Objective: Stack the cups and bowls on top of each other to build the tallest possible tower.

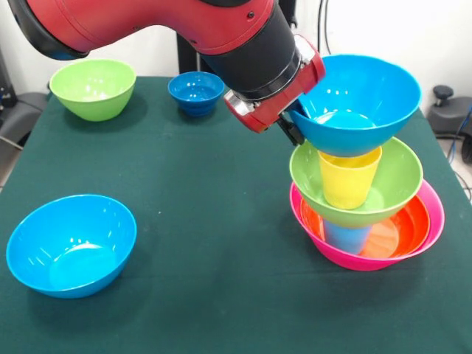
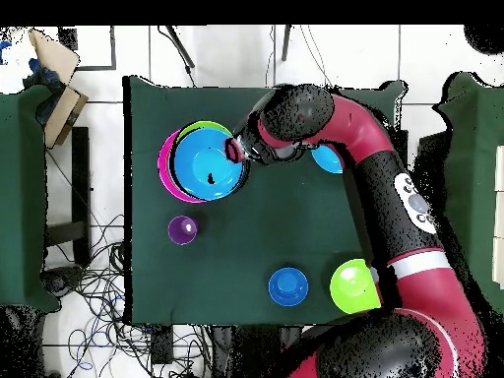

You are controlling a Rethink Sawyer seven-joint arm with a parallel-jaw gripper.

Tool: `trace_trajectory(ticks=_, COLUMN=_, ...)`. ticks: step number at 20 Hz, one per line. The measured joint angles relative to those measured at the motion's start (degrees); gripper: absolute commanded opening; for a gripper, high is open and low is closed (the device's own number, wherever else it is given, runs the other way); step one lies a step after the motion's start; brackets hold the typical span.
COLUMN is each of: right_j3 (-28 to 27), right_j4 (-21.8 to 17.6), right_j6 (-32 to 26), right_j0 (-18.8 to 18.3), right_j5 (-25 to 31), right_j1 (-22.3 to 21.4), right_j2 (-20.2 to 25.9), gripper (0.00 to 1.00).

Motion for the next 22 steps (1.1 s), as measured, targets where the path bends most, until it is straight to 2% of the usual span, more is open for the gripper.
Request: trace_trajectory(ticks=22, right_j3=0.2, right_j4=-0.5, right_j6=0.0, right_j0=-0.5, right_j5=-1.6, right_j1=0.0, right_j2=0.0, gripper=0.0)
